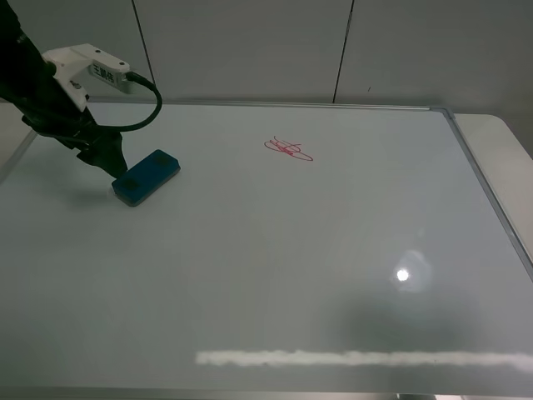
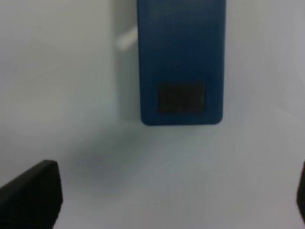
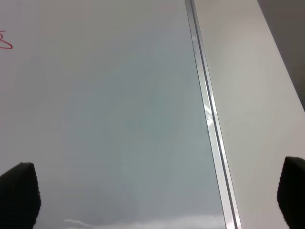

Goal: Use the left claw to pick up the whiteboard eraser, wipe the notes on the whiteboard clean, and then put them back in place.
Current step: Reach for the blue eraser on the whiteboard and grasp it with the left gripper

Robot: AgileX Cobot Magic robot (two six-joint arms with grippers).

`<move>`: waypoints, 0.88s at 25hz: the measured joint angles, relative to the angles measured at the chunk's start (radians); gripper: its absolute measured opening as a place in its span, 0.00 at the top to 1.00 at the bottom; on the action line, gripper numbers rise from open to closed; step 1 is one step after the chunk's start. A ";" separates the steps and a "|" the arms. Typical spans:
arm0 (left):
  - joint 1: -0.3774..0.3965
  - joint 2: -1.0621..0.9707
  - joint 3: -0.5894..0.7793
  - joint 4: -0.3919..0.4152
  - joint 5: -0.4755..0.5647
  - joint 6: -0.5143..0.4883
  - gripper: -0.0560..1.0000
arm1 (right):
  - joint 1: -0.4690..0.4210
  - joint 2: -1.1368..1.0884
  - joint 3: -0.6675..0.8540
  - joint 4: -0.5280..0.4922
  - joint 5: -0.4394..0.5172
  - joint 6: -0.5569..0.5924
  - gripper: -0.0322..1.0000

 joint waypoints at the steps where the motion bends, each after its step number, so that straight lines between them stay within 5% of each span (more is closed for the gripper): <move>1: 0.000 0.029 -0.018 -0.002 0.013 0.001 0.01 | 0.000 0.000 0.000 0.000 0.000 0.000 0.01; 22: -0.022 0.240 -0.046 -0.020 -0.141 0.065 0.01 | 0.000 0.000 0.000 0.000 0.000 0.001 0.01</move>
